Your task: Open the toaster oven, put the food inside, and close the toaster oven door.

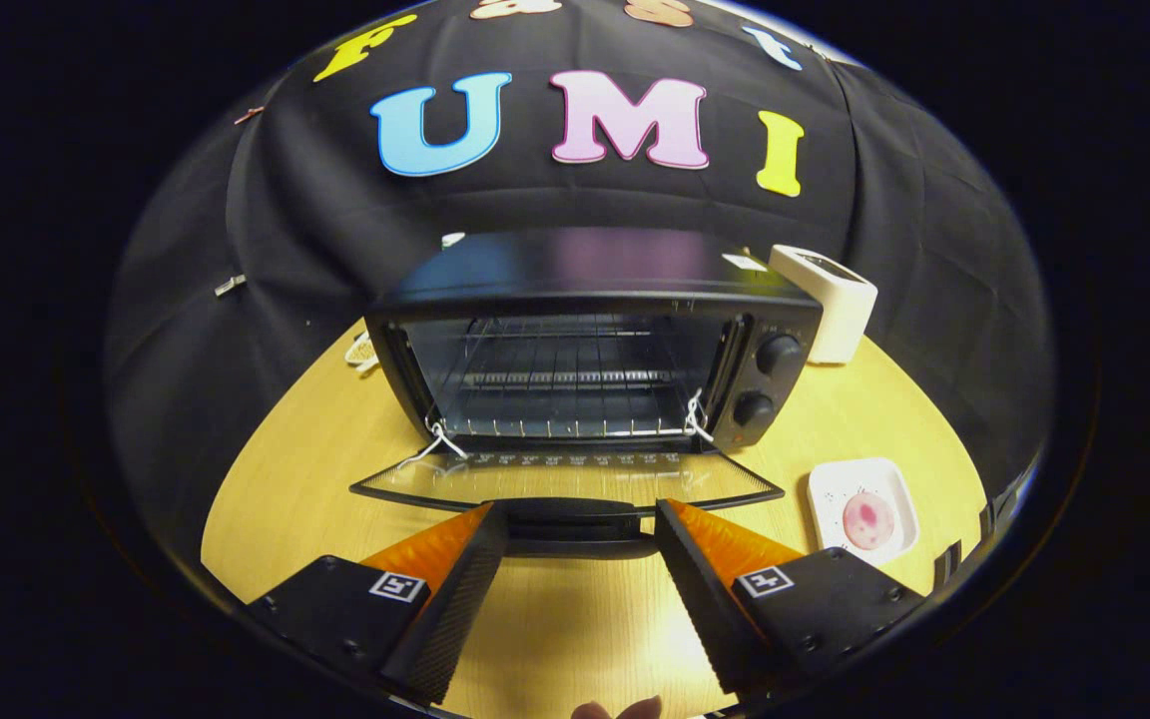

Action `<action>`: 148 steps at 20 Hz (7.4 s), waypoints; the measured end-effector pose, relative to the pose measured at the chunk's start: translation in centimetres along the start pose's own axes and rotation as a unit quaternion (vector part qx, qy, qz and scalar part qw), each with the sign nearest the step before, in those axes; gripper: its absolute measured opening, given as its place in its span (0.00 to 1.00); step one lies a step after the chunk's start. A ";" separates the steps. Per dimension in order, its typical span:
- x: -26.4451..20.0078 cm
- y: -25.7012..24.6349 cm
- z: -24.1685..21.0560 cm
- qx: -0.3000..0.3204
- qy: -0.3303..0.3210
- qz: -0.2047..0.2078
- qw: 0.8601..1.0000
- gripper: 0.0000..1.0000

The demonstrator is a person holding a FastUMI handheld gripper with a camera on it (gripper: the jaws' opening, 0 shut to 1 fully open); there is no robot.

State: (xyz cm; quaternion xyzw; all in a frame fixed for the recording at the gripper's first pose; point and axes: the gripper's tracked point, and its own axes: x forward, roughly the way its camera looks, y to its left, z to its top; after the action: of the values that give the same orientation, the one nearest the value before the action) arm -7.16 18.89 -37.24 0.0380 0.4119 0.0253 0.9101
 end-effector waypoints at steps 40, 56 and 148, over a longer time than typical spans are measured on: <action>-0.6 -35.9 -4.3 0.116 0.313 0.021 0.943 0.86; 4.5 -37.3 -7.8 0.086 0.389 0.011 0.917 0.20; -0.7 -1.6 -5.5 0.039 0.202 0.061 0.977 0.99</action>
State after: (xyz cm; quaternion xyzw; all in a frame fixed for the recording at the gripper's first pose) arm -11.70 17.51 -40.49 0.0924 0.5847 0.0723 0.8027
